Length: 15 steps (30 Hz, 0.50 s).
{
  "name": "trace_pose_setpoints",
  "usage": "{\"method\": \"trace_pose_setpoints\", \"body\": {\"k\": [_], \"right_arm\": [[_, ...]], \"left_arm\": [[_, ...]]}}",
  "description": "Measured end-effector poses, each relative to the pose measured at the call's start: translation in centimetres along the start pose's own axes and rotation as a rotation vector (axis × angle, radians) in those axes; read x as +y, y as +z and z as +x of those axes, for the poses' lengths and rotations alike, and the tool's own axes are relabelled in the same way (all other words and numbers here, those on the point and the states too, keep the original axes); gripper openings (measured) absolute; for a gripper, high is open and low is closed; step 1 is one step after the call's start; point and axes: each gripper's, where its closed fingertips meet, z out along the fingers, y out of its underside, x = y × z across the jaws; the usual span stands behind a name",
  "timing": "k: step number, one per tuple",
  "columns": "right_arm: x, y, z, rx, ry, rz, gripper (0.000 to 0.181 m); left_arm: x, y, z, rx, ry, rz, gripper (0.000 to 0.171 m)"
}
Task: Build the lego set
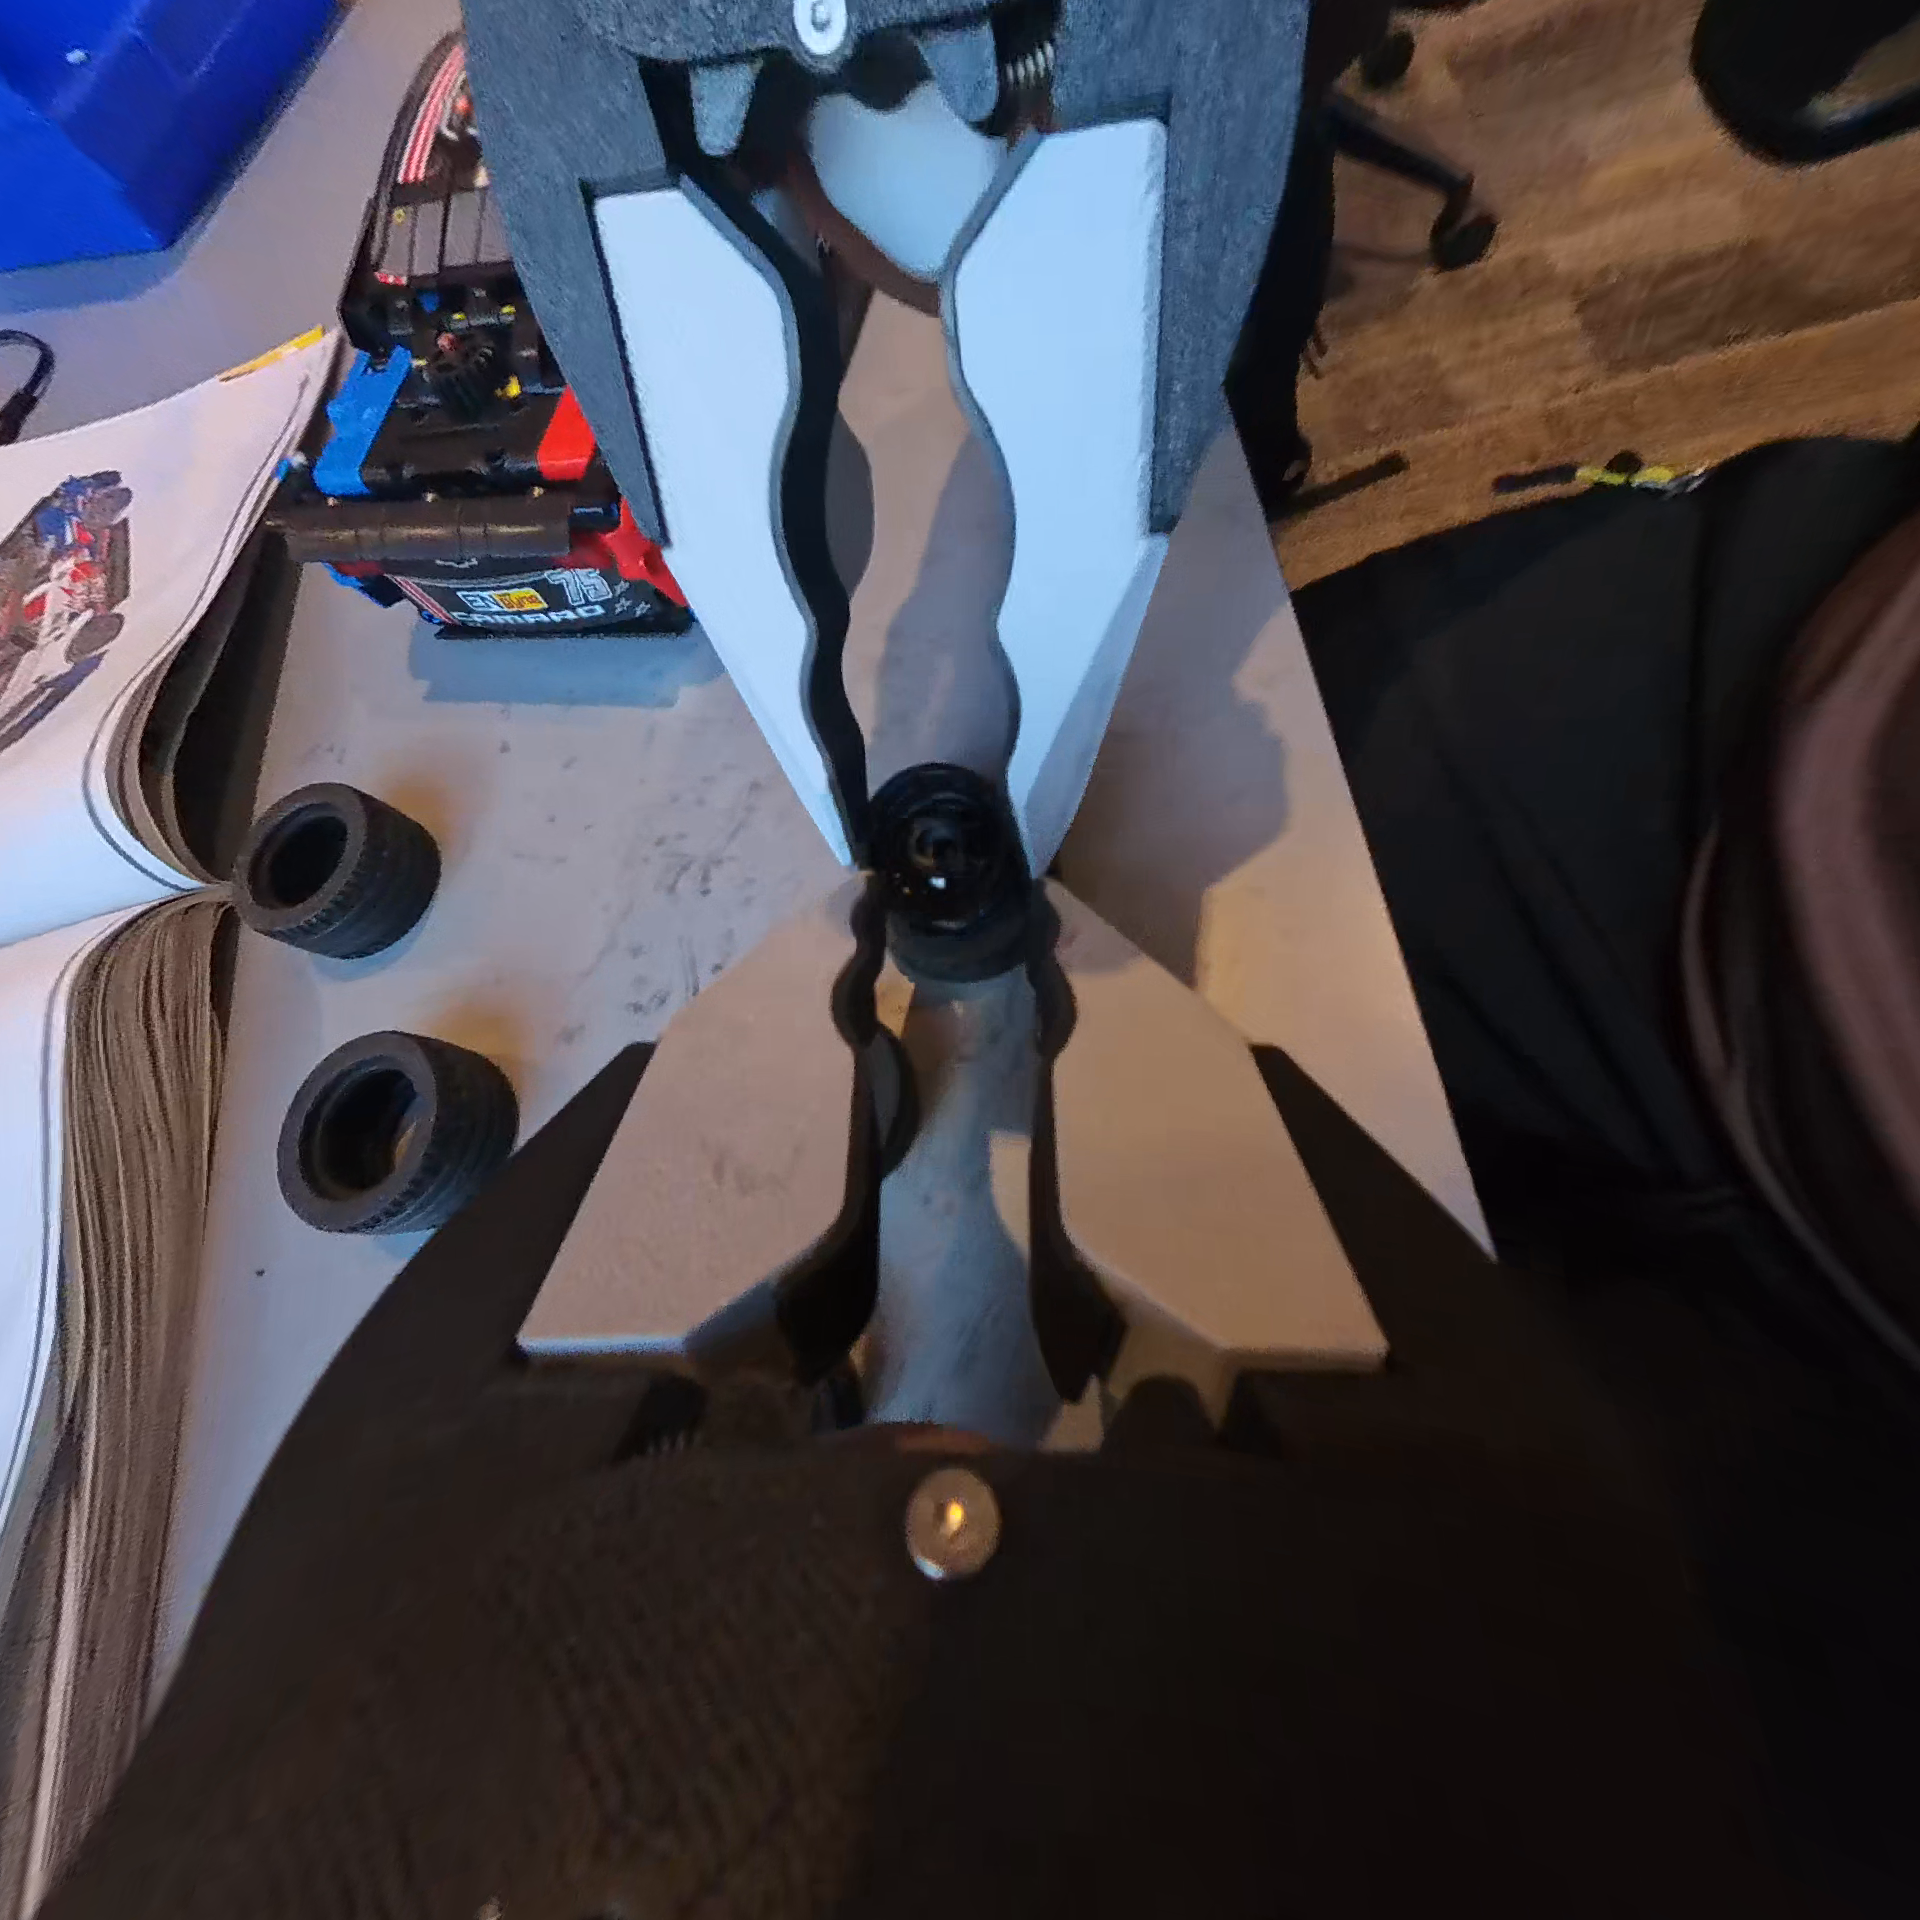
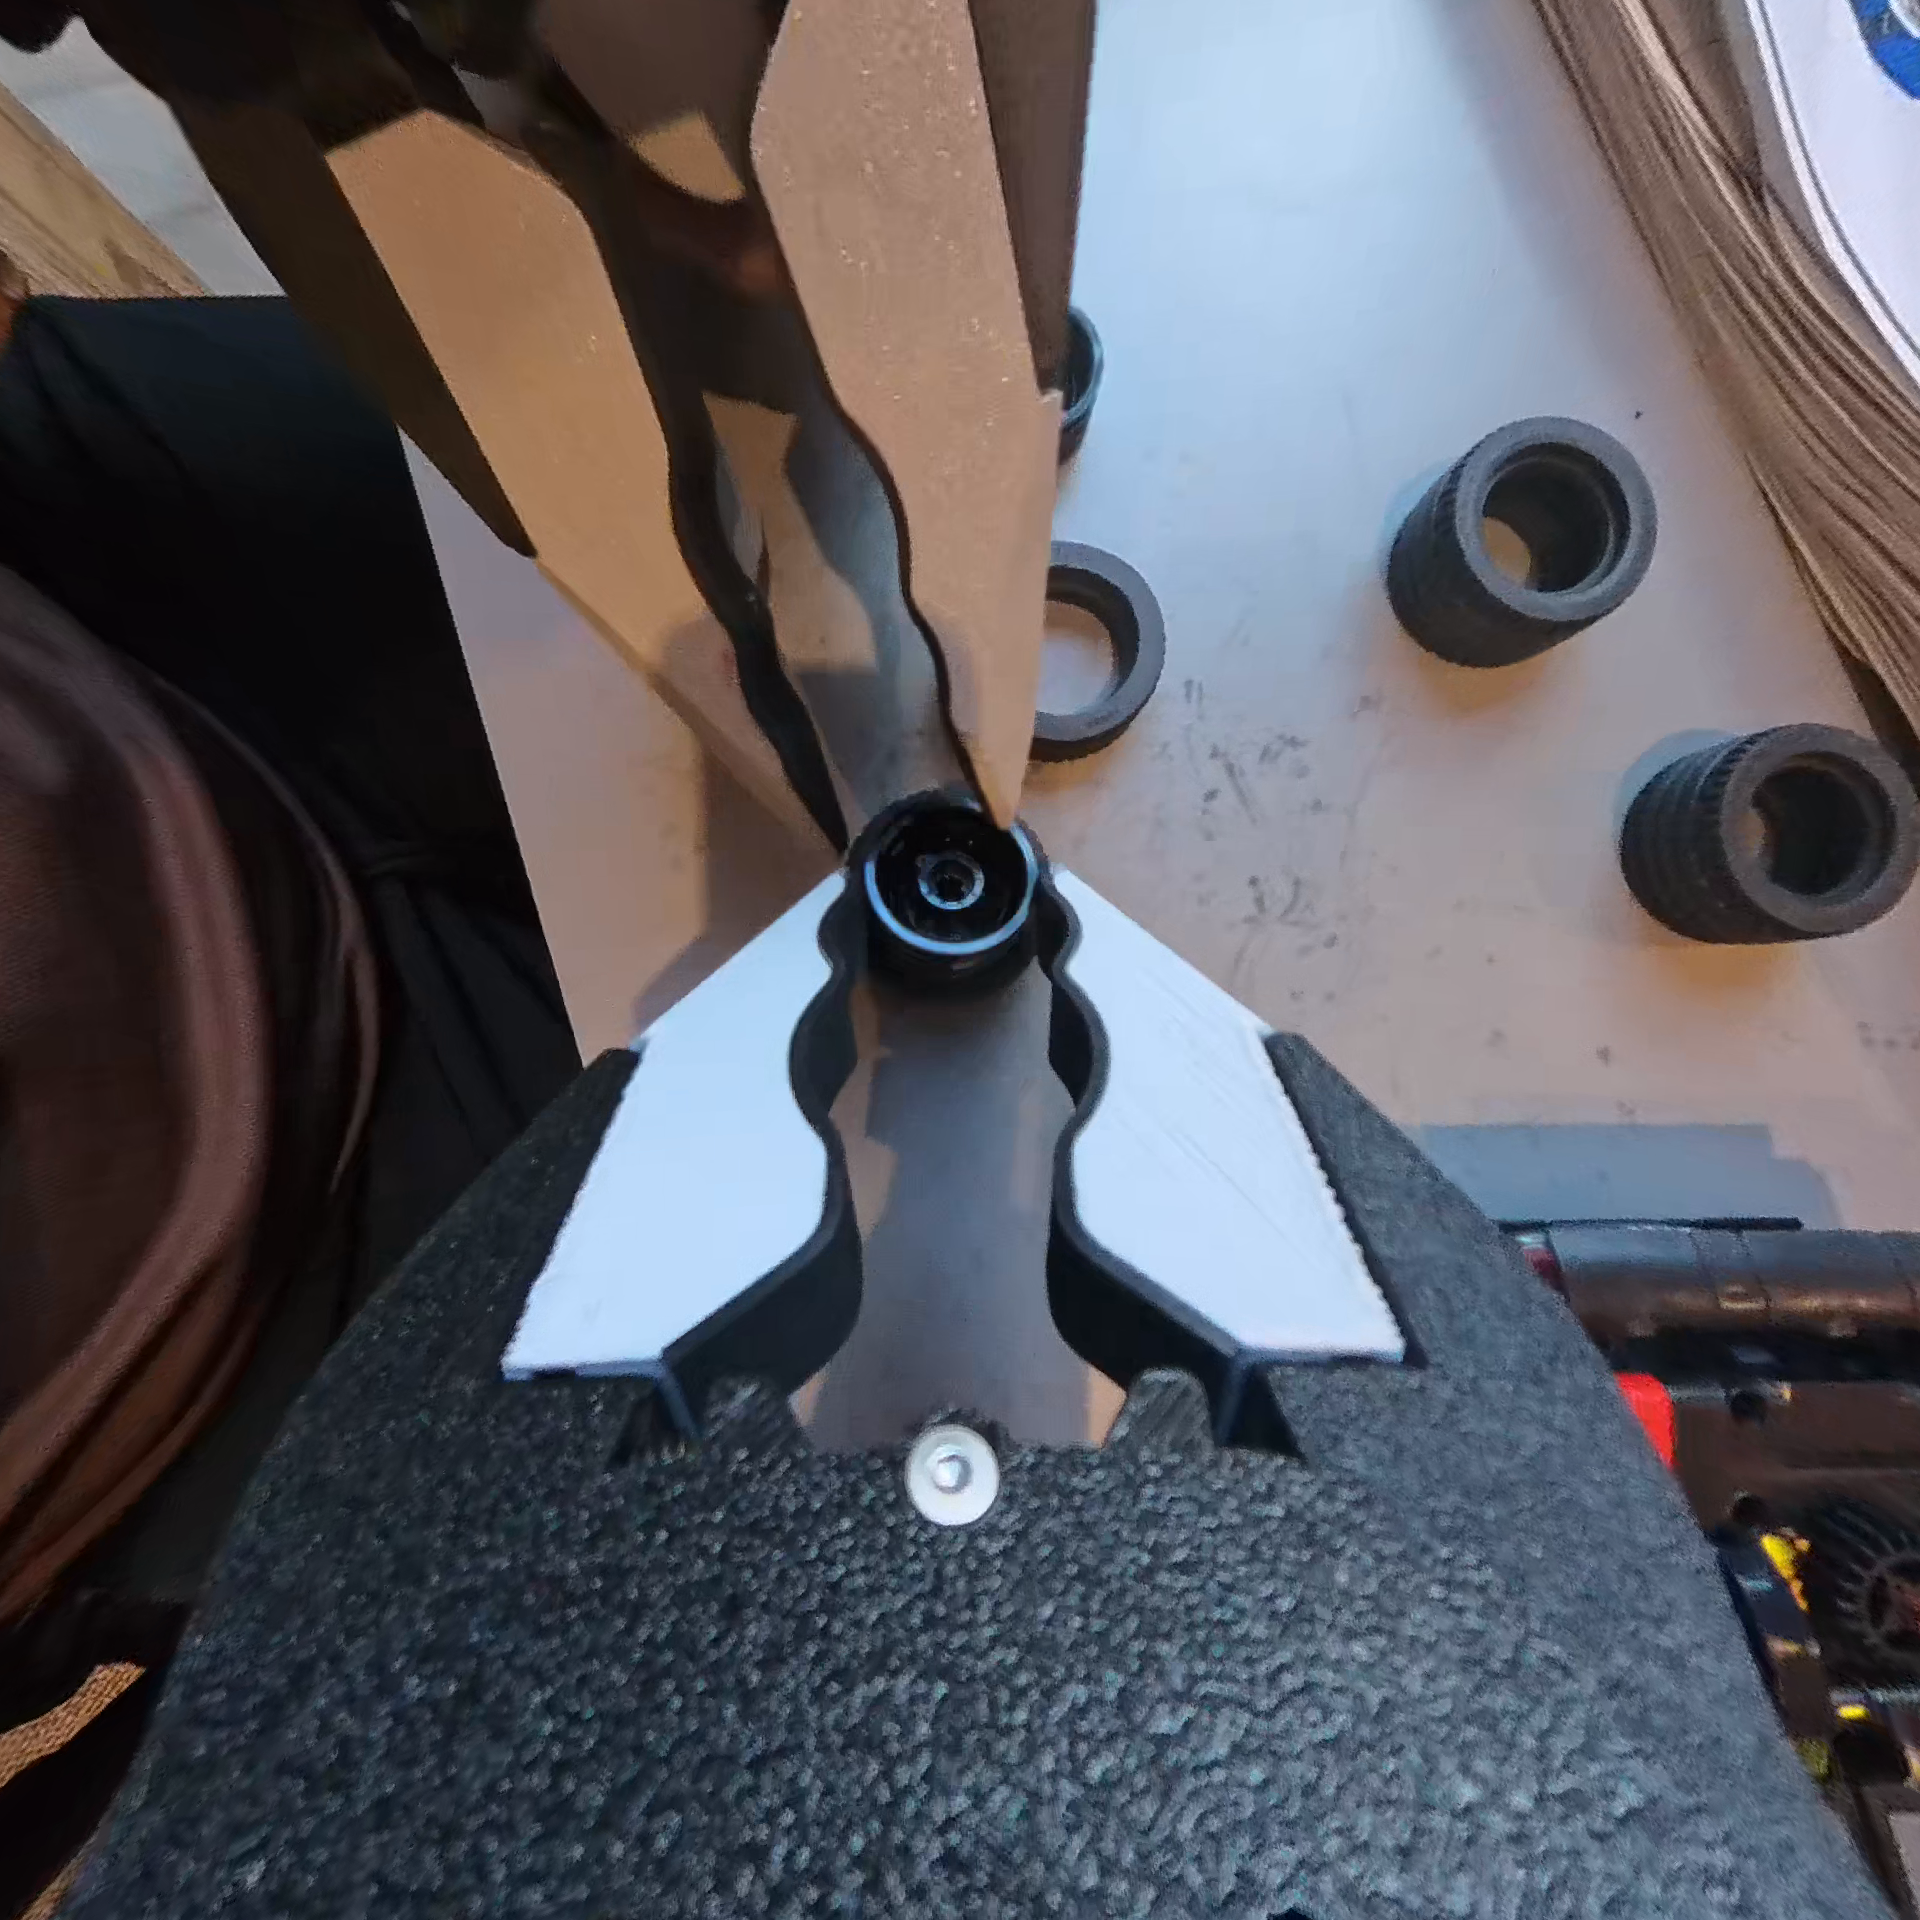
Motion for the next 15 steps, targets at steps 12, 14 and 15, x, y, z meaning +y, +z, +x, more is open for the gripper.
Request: {"method": "trace_pose_setpoints", "body": {"k": [12, 14, 15], "right_arm": [[0.4, -2.5, 0.1, 0.053, 0.032, 0.089, 0.034], [0.3, -2.0, -0.2, 0.037, 0.032, 0.088, 0.032], [0.4, -1.6, -0.2, 0.037, 0.033, 0.082, 0.031]], "left_arm": [[-0.2, 0.4, 0.5, 0.032, 0.005, -0.003, 0.023], [-0.4, 0.5, 0.5, 0.029, 0.001, 0.0, 0.019], [-0.5, 0.7, 0.3, 0.017, -0.001, -0.003, 0.015]]}}
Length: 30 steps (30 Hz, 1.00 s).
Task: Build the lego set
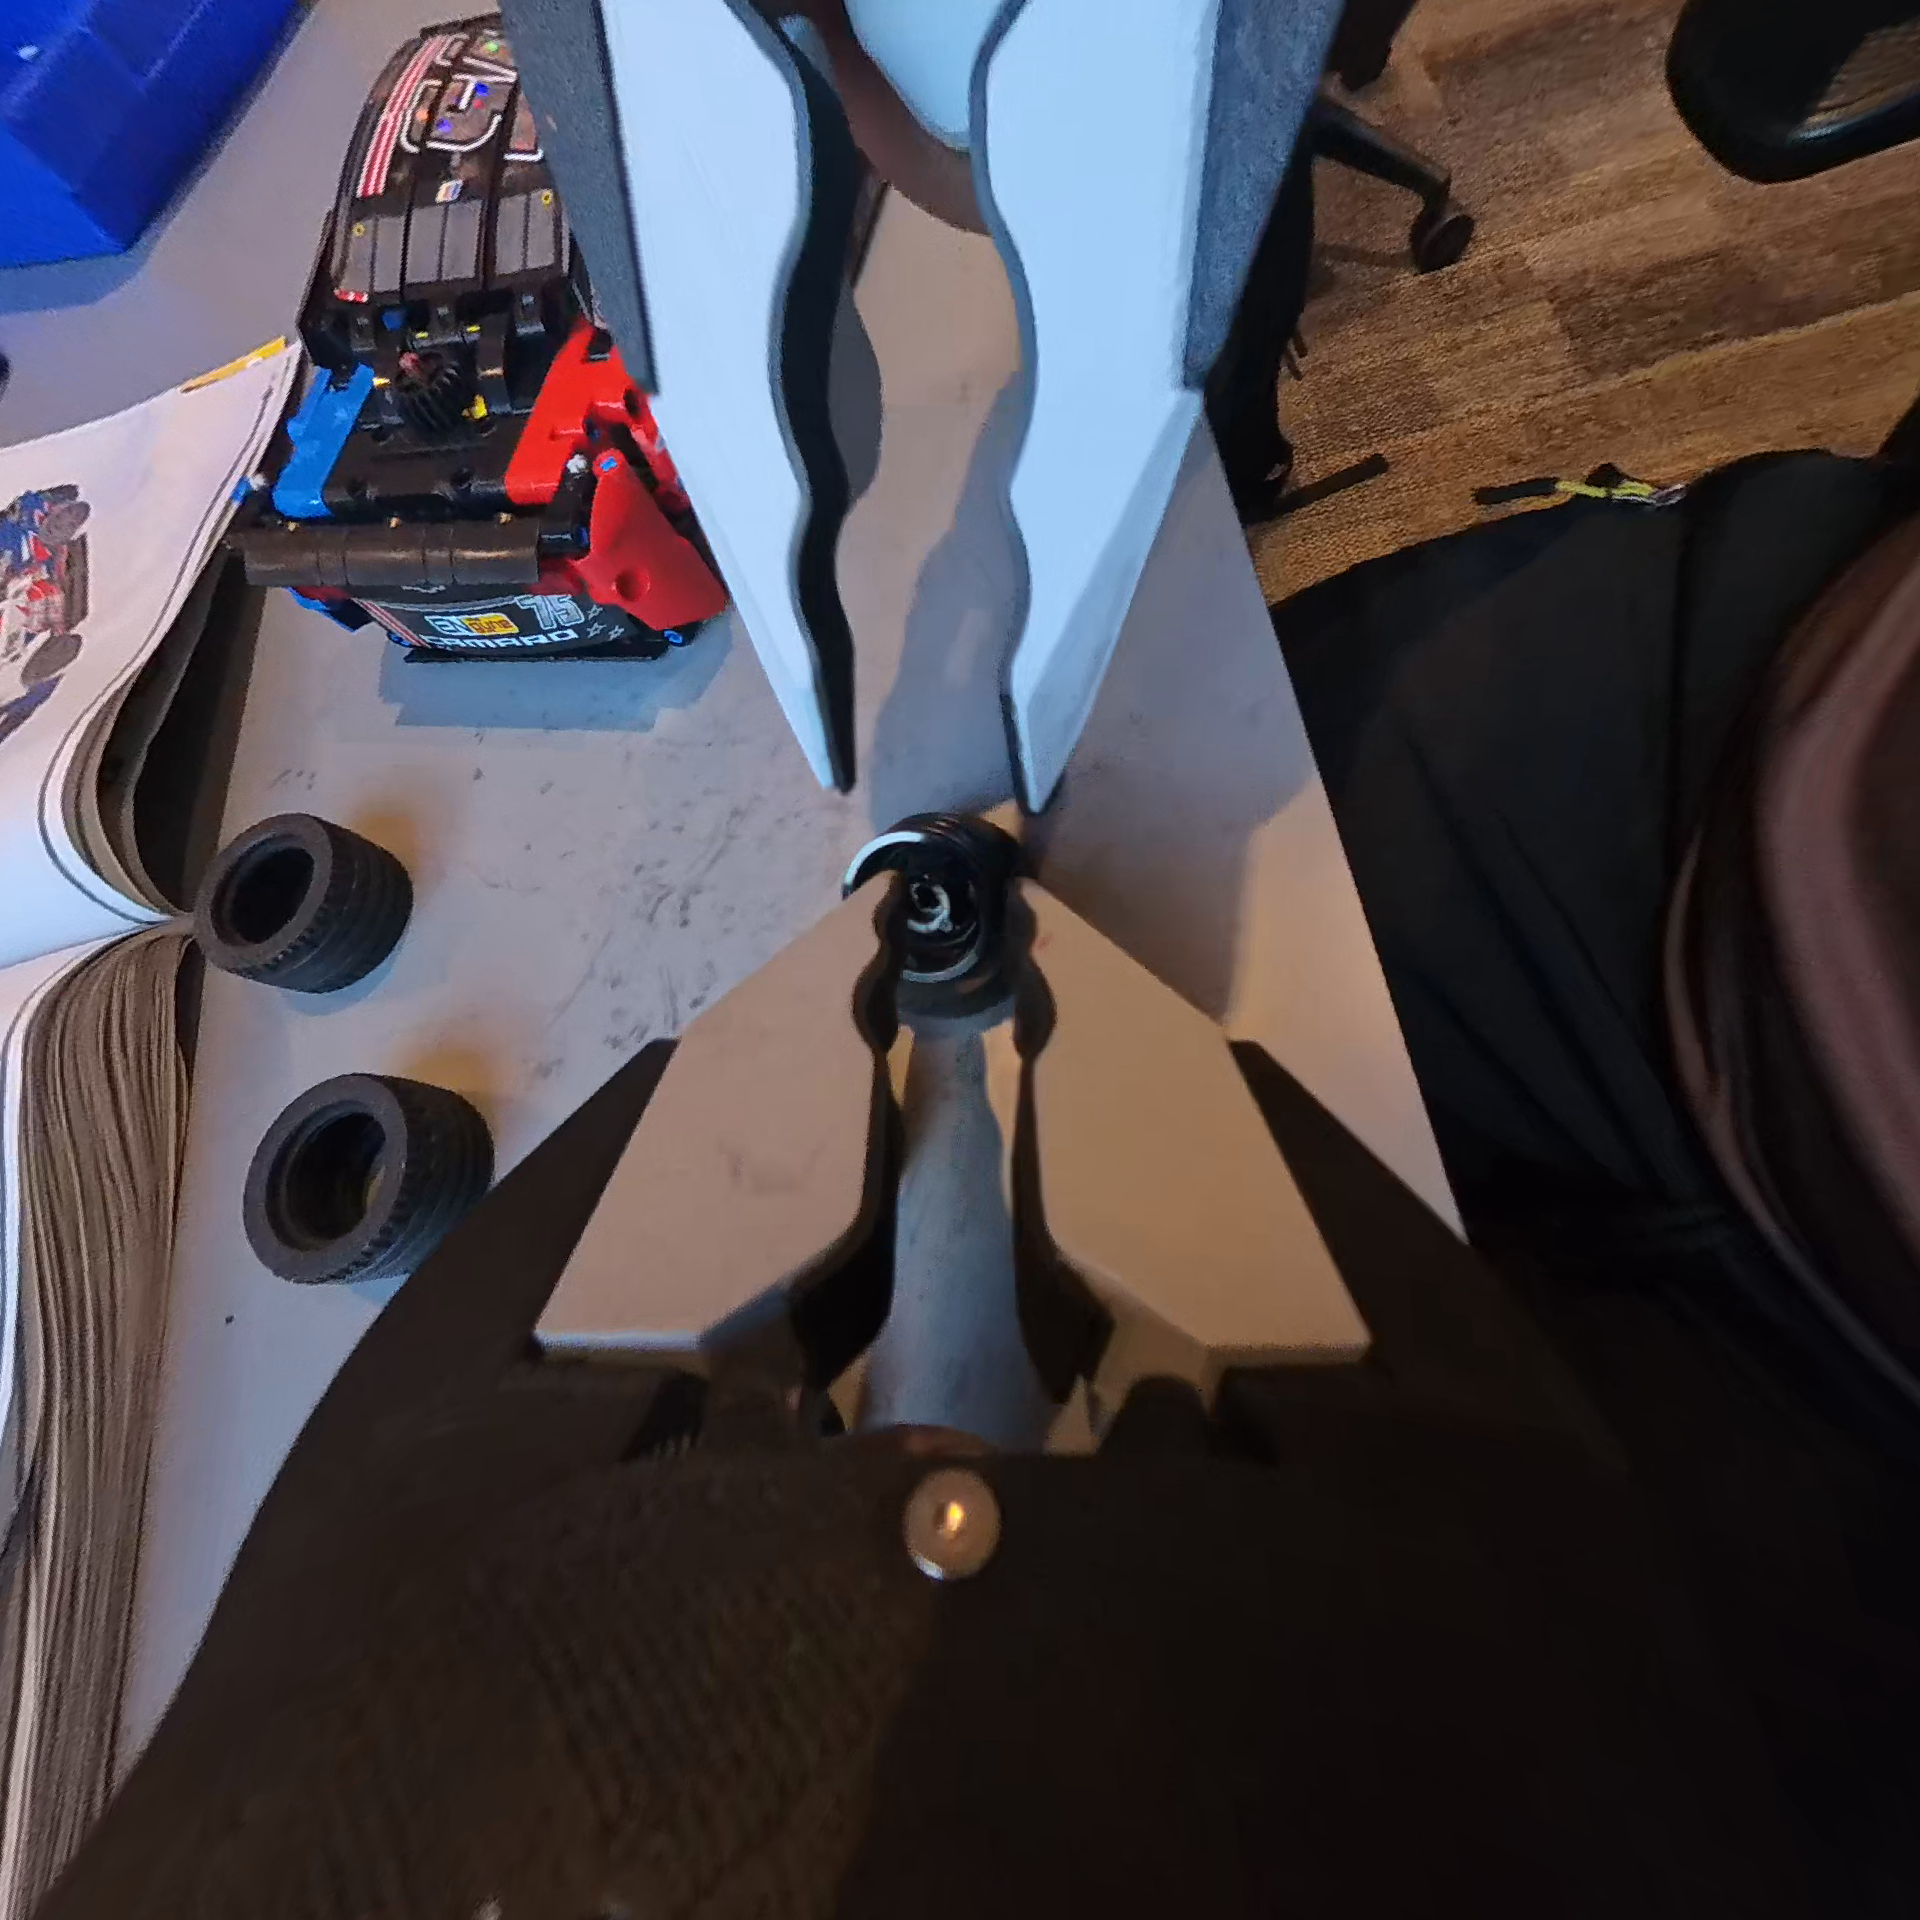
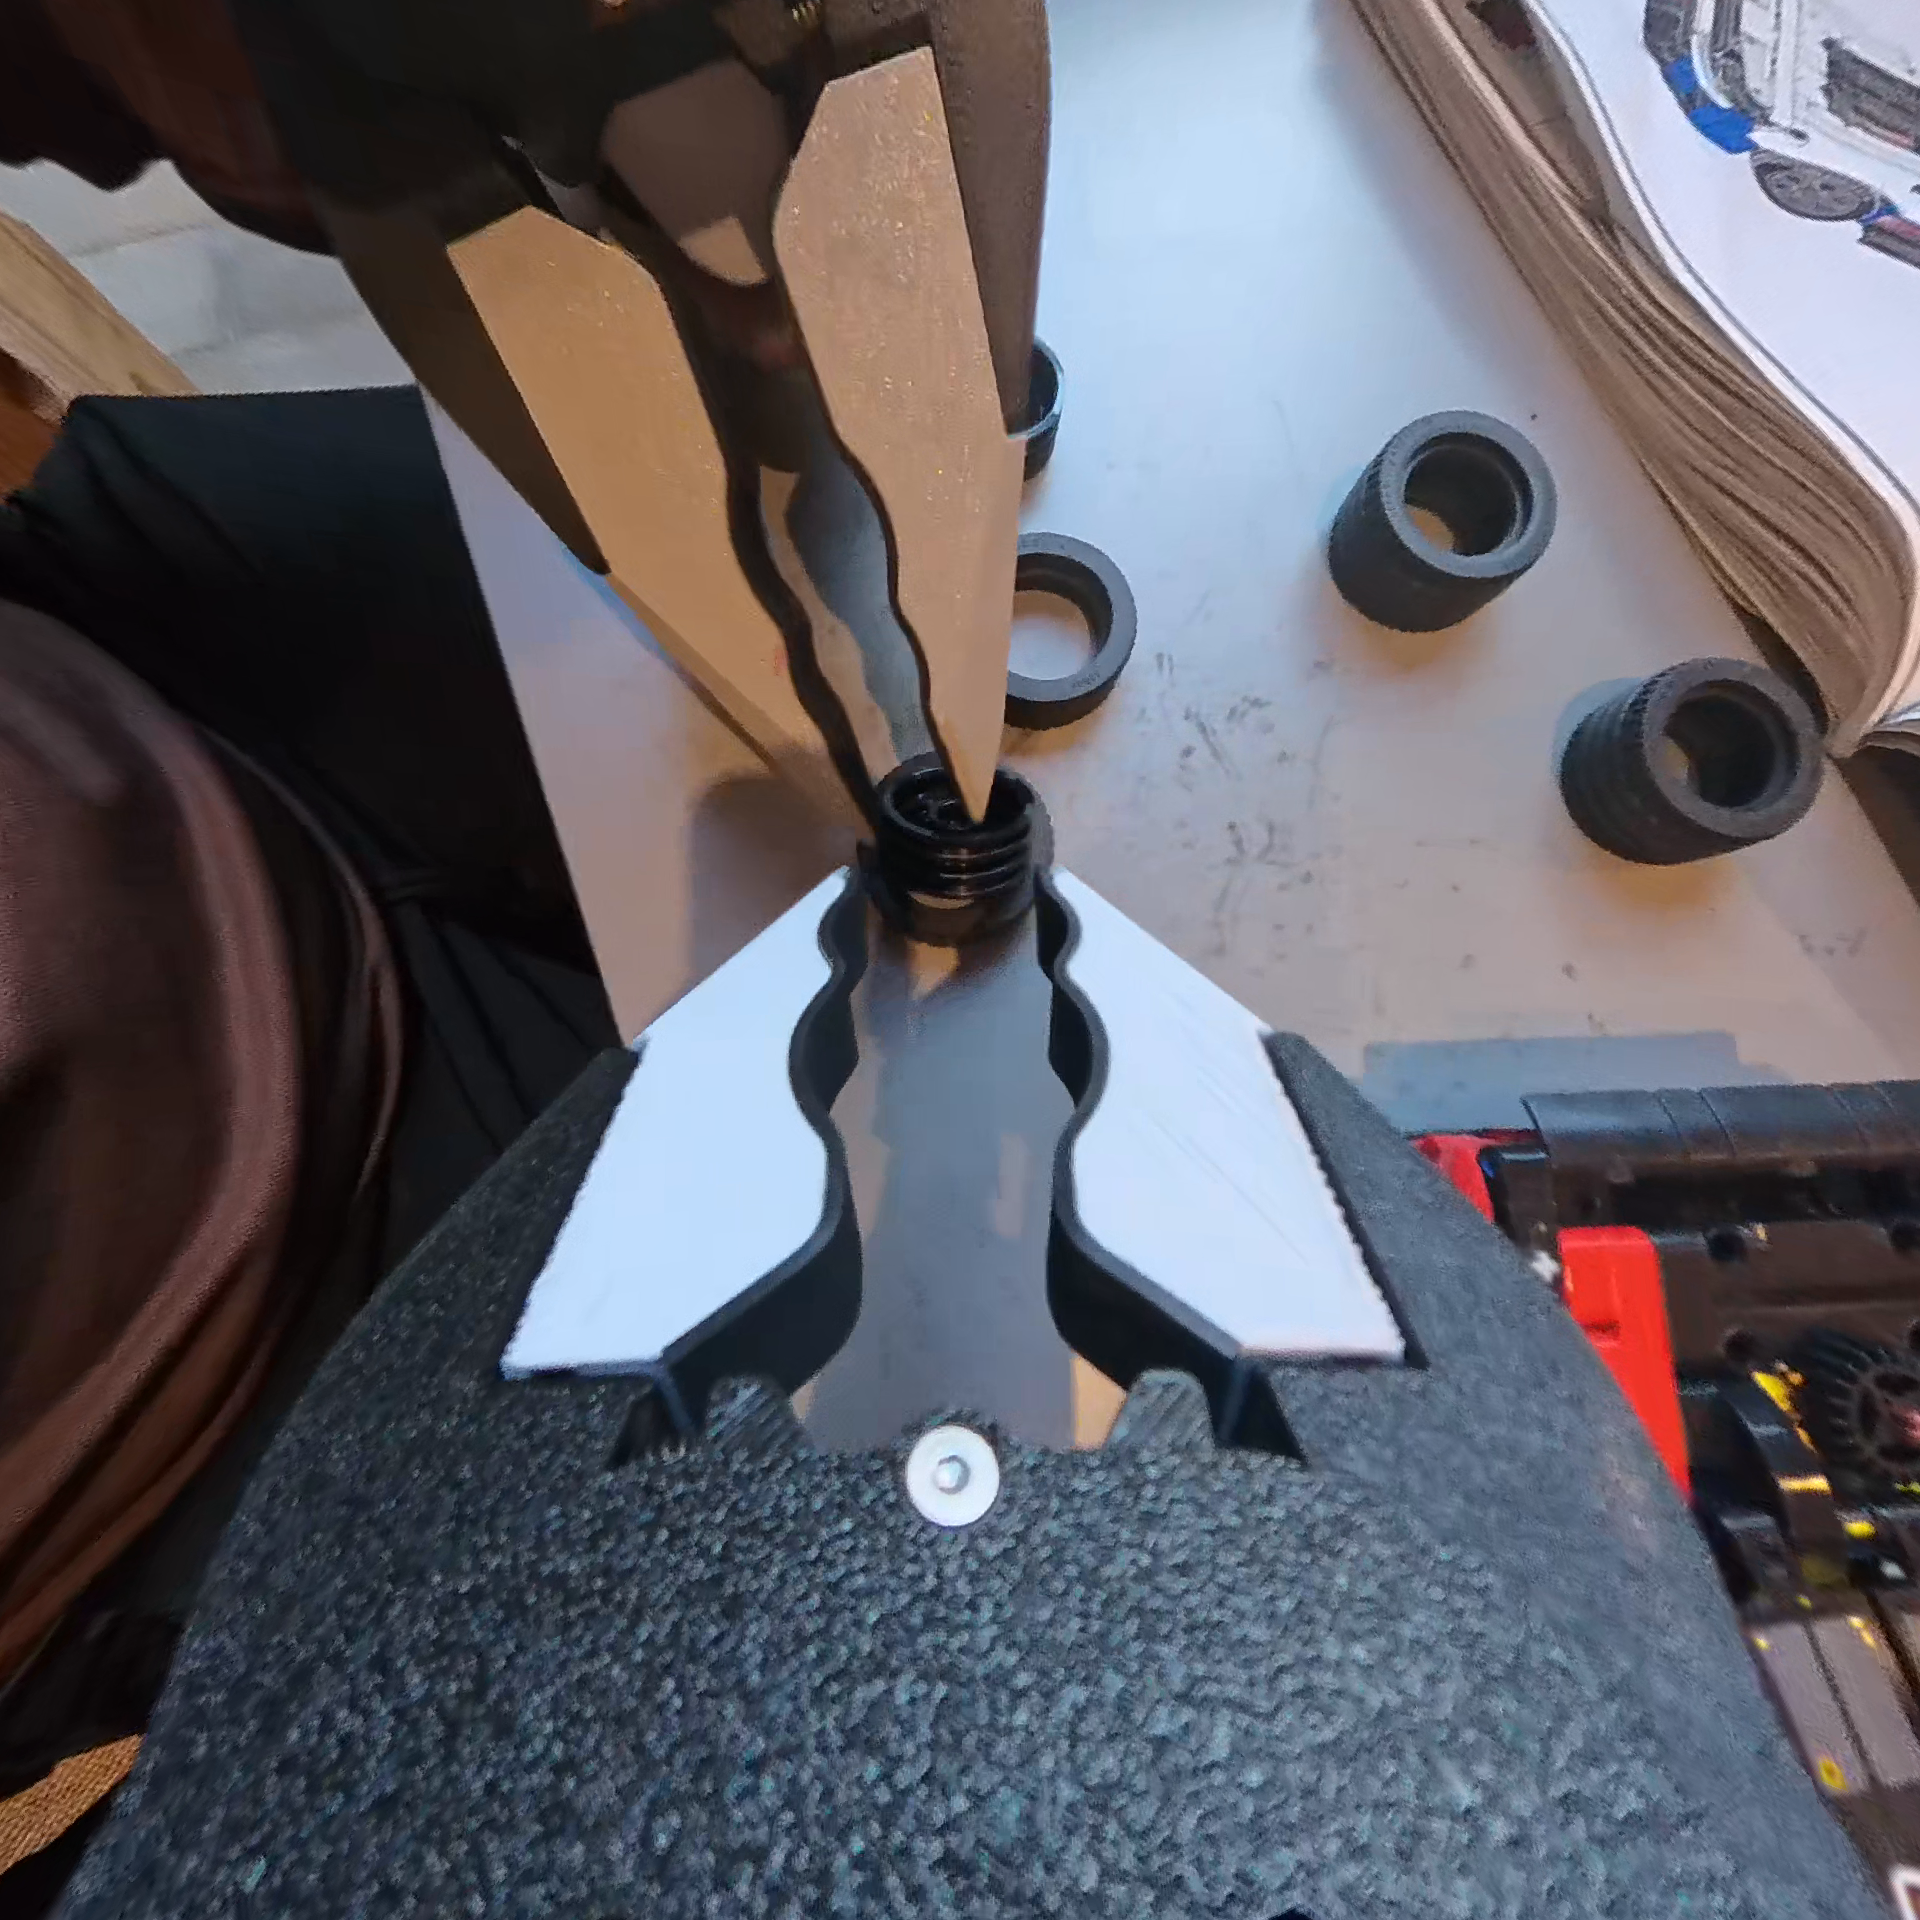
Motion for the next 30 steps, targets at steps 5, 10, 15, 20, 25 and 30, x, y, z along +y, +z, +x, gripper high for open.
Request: {"method": "trace_pose_setpoints", "body": {"k": [5, 10, 15, 20, 25, 30], "right_arm": [[0.7, 1.0, 0.0, 0.007, -0.014, -0.031, 0.027], [0.6, 0.8, 0.1, 0.033, -0.005, -0.016, 0.03], [-1.0, -0.5, 0.1, 0.07, 0.007, 0.126, 0.037], [-0.9, 0.2, -0.1, -0.021, 0.121, 0.14, 0.03], [0.6, 0.9, 0.5, 0.026, 0.089, 0.067, 0.031], [0.7, 0.5, 0.6, 0.015, 0.141, 0.104, 0.033]], "left_arm": [[-0.1, 0.3, 0.3, 0.028, -0.029, -0.028, 0.007], [-0.1, 0.2, 0.1, 0.05, -0.03, -0.113, 0.007], [-0.1, 0.2, 0.0, 0.055, 0.007, -0.19, 0.007], [0.2, 0.3, 0.1, 0.057, 0.007, -0.172, 0.008], [0.0, 0.1, 0.0, 0.032, -0.016, -0.105, 0.007], [-1.2, -0.8, -0.9, -0.037, -0.046, -0.011, 0.0]]}}
